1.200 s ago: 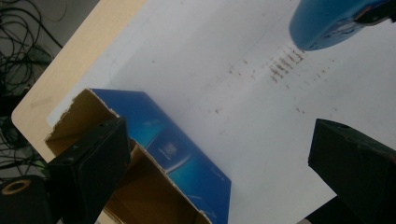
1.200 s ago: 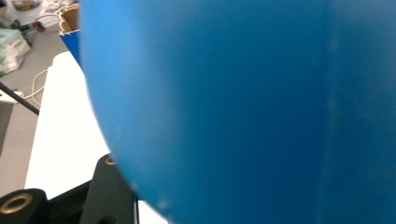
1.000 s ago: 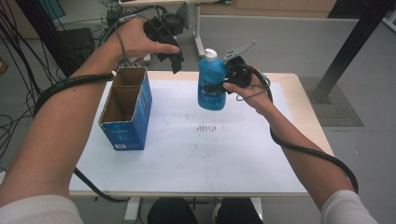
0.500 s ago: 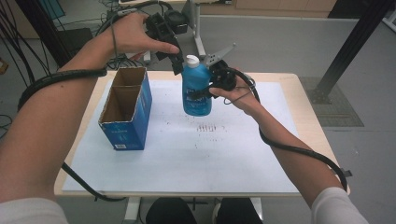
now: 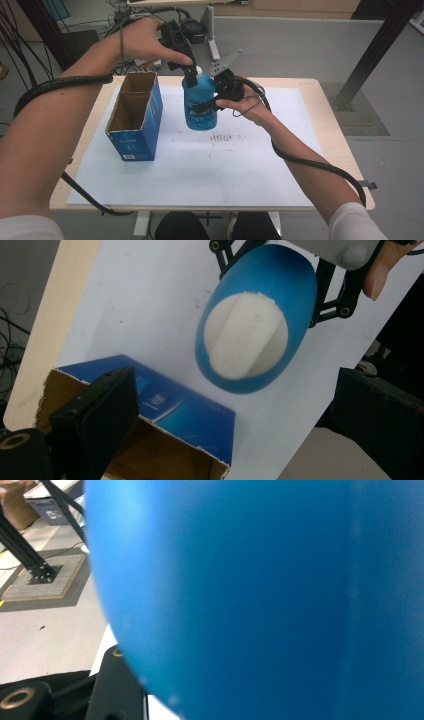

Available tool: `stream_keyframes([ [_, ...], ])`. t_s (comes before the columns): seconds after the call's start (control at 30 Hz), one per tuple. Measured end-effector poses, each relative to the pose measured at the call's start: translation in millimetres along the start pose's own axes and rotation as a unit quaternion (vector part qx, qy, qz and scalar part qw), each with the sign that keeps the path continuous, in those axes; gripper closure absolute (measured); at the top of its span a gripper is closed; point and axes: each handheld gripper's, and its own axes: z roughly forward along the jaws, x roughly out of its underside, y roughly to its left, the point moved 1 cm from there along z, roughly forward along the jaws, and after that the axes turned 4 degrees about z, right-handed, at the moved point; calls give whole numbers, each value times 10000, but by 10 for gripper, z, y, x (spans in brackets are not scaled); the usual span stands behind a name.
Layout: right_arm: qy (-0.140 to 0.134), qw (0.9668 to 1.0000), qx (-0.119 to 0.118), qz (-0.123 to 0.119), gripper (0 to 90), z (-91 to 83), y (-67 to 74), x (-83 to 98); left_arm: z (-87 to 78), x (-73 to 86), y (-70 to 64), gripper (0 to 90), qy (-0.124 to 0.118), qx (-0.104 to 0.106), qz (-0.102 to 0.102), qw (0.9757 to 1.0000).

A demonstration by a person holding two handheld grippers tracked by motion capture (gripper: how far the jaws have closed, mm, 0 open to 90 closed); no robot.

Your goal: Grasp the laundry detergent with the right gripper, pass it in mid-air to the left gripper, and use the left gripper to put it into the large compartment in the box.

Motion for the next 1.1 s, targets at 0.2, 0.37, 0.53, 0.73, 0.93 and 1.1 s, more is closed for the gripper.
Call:
stream_keyframes([
  [0.2,9,9999,-93,-95,439,29,48,-32,48,-36,-41,56,86,80,105,9999],
  [0.37,14,9998,-141,-152,439,41,79,-51,79,-72,-64,56,129,133,188,9997],
  [0.53,-7,9996,-175,-207,439,51,97,-53,103,-92,-83,54,154,152,252,9994],
  [0.73,-72,9995,-182,-234,439,44,116,-47,145,-100,-103,55,198,186,281,9992],
  [0.93,-146,9992,-197,-309,439,34,142,-73,198,-109,-124,55,239,210,330,9990],
  [1.1,-172,9990,-201,-349,438,23,155,-93,226,-108,-119,55,223,225,351,9989],
])
